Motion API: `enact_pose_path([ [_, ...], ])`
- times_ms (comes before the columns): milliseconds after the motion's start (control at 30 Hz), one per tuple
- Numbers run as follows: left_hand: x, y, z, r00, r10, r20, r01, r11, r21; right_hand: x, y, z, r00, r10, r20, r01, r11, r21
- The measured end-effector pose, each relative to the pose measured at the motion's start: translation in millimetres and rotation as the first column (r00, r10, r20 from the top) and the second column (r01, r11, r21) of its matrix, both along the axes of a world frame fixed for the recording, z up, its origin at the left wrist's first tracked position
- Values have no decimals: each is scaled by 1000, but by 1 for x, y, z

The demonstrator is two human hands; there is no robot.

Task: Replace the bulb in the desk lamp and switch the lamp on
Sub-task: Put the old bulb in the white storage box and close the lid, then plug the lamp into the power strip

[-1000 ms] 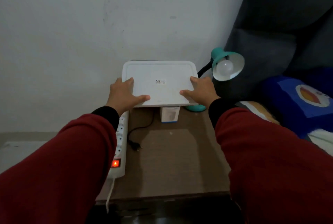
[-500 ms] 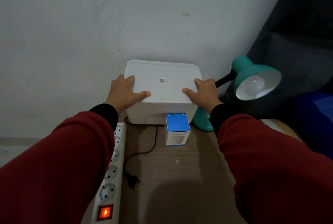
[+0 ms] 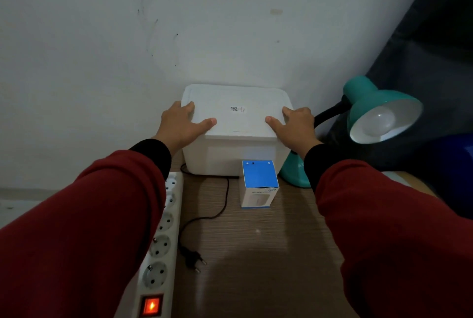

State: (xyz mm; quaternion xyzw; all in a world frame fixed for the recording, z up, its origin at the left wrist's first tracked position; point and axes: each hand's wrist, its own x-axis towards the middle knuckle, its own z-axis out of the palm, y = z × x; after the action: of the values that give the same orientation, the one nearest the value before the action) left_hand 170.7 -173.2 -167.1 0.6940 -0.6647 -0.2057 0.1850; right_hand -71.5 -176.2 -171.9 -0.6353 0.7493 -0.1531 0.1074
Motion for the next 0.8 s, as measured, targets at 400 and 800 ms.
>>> enact_pose_path([
  [400,-7,-6,12,954,-96,283,68,992,109,6,5,11,997,49,-63,-39,987,158],
  [800,1,33,56,892,-40,451,-31,988,151,24,49,80,917,199,-347,-86,945,317],
])
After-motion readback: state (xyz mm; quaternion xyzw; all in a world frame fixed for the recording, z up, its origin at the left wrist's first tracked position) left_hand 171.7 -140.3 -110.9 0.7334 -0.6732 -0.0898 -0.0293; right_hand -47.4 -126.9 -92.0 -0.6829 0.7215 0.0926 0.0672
